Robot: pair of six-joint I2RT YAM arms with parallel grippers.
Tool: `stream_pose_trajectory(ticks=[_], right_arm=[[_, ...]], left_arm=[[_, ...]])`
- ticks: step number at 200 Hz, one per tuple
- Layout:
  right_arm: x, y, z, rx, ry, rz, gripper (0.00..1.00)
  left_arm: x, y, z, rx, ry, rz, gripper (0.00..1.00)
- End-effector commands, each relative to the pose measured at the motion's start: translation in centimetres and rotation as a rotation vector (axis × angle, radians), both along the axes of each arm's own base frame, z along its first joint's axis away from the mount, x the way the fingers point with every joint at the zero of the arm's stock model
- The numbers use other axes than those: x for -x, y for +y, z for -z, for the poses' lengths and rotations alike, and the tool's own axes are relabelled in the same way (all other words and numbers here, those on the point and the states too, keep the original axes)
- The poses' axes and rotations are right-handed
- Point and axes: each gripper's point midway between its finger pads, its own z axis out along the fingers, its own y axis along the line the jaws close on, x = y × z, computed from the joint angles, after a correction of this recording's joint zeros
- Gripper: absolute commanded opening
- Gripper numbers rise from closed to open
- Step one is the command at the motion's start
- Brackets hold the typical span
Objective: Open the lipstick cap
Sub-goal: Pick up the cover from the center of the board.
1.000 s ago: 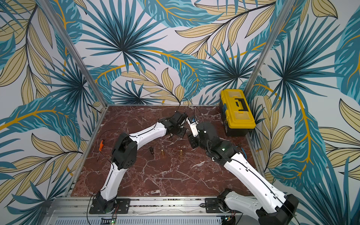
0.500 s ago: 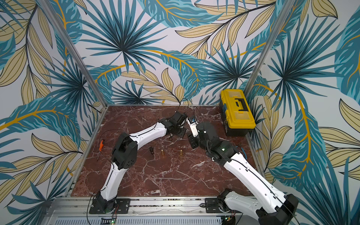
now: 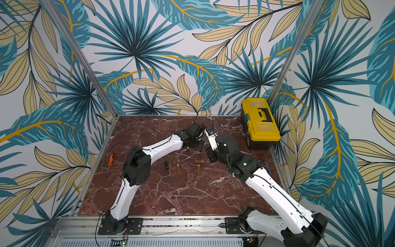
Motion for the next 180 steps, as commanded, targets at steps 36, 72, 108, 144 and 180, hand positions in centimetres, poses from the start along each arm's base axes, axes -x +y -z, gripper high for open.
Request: stream_pose_trajectory(ticks=[36,72,108,144,180], right_arm=[[0.4,-0.3,0.4,0.019,-0.006,-0.008,0.50],[0.7,-0.3,0.6,0.036,0.001,-0.026,0.49],[0.9,1.1,0.4,0.022,0.016,-0.101,0.49],[0.5,2.1,-0.6,0.014,0.017,-0.138,0.49],[0.6,3.1,-1.7,-0.018,0.011,-0.184,0.50]], left_arm=[[0.5,1.7,-8.1,0.170,0.000,-0.020,0.19],[1.4,4.9,-14.9,0.342,0.039,-0.052,0.19],[4.1,7.1,-20.3,0.512,0.135,-0.016,0.19],[6.4,7.8,-23.4,0.581,0.161,0.008,0.19],[7.4,7.9,-25.2,0.642,0.189,0.032,0.19]])
